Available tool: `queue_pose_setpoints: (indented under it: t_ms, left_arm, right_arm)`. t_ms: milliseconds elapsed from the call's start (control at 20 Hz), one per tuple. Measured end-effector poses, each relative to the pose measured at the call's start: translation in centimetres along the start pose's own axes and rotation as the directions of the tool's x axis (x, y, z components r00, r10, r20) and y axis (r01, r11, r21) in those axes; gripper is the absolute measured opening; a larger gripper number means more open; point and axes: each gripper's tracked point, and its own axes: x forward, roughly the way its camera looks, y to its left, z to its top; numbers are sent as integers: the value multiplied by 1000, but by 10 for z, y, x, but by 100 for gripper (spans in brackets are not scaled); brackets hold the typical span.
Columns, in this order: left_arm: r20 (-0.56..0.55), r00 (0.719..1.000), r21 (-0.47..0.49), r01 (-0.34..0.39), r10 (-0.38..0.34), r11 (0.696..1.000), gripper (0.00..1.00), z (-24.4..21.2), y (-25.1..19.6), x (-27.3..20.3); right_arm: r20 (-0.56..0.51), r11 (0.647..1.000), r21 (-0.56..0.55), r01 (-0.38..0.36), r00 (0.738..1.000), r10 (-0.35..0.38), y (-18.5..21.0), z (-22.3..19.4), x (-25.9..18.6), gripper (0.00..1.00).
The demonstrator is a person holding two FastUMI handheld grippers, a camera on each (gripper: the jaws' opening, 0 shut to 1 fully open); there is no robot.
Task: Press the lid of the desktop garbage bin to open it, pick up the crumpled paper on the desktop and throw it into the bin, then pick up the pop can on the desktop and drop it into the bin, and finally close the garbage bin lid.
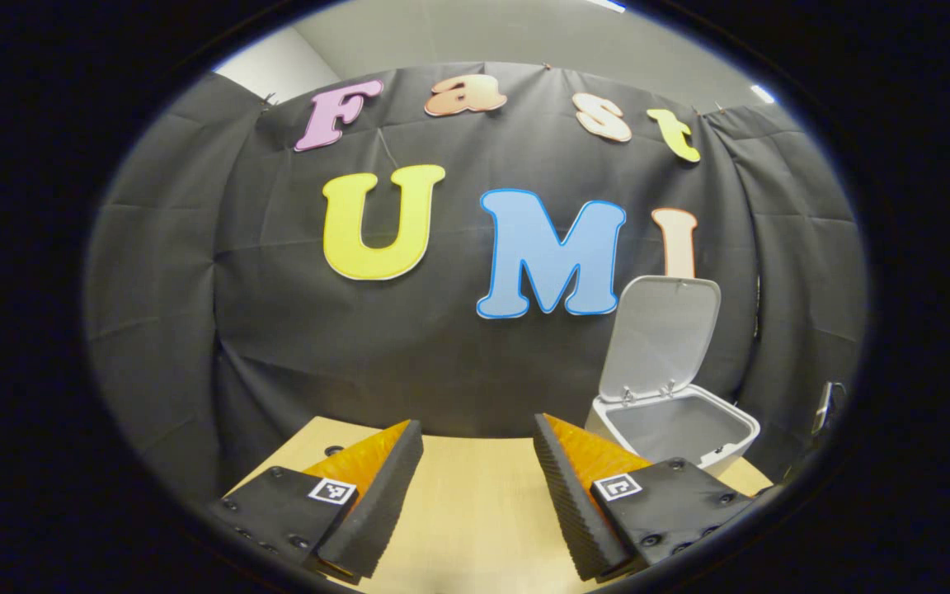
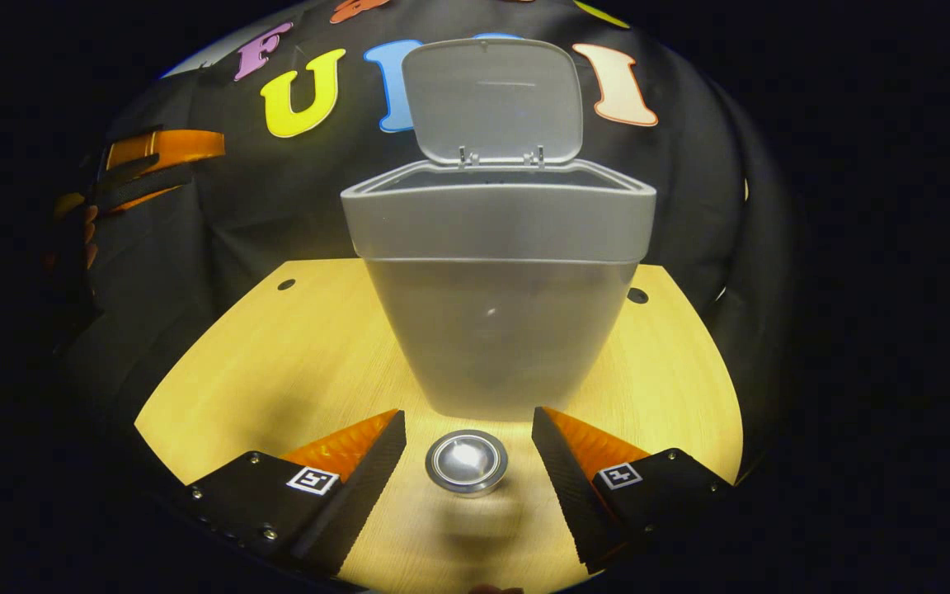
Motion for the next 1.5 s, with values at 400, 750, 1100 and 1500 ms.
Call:
queue_pose_setpoints:
  t_ms: [400,750,1100,1500]
  left_arm:
    - [-7,999,3,-38,38,999,89,-4,19,-9]
    - [-14,998,-5,-67,67,998,89,-7,31,-11]
    - [-21,997,-15,-70,69,997,89,-11,32,-9]
    - [-24,998,-13,-63,63,998,89,-10,31,-8]
  right_arm:
    - [-77,1000,-26,-16,997,14,5,-26,25,98]
    - [-118,999,-48,-20,993,14,2,-41,35,98]
    - [-143,998,-66,-11,990,1,-4,-47,41,90]
    - [-142,997,-73,14,990,-24,-9,-47,37,85]
